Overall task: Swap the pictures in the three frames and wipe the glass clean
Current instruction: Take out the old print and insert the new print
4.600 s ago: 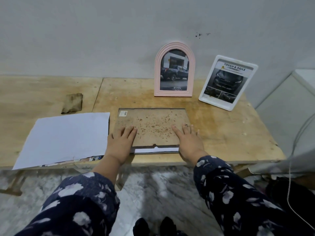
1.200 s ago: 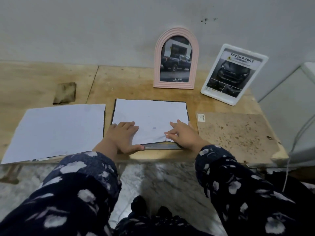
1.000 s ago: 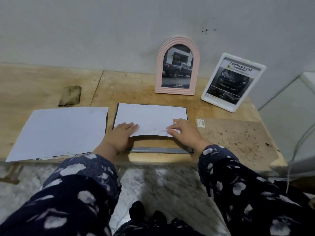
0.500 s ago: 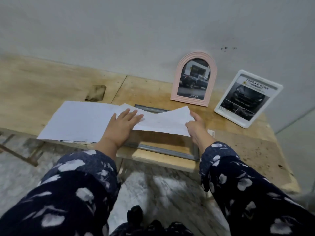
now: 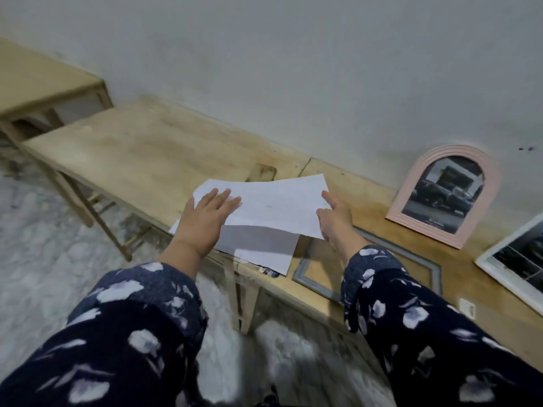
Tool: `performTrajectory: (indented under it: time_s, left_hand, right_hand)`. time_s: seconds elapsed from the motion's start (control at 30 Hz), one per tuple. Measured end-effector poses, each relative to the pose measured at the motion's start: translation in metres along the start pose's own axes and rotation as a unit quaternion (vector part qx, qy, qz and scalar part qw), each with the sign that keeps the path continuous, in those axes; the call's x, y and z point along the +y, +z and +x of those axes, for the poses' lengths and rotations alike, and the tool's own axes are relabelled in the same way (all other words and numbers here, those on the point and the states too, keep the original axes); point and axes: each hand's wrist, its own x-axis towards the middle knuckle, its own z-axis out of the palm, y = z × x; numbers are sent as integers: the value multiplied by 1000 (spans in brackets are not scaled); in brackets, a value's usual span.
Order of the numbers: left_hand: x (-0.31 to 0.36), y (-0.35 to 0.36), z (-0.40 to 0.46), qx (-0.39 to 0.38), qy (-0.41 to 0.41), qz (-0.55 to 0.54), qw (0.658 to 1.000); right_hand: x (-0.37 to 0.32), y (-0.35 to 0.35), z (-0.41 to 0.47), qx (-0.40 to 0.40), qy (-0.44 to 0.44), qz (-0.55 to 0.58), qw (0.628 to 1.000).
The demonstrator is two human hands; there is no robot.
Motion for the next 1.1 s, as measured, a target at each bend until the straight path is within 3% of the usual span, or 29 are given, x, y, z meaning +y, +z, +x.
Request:
performTrajectory:
  time_s: [0.43,0.7,0.9,1.03,1.1]
  left_hand:
    - [-233,8,29,-56,-101,37,993]
    - [-290,37,43,-103,-113,48,987]
    - [-299,61,59,-172,-53,-34,983]
    - [-304,79,79,-181,-20,-38,983]
    - [-304,85,88,-168,-33,-44,984]
  right_hand:
    - [-49,248,71,-100,-36,-48,993]
    - [-68,330,121,-130,-110,-163,972]
    - [-79,368,180,-176,-149,-349,908]
    - [-80,386,208,-173,-252,-548,779]
    - [-79,392,217,-151,-279,-594,739]
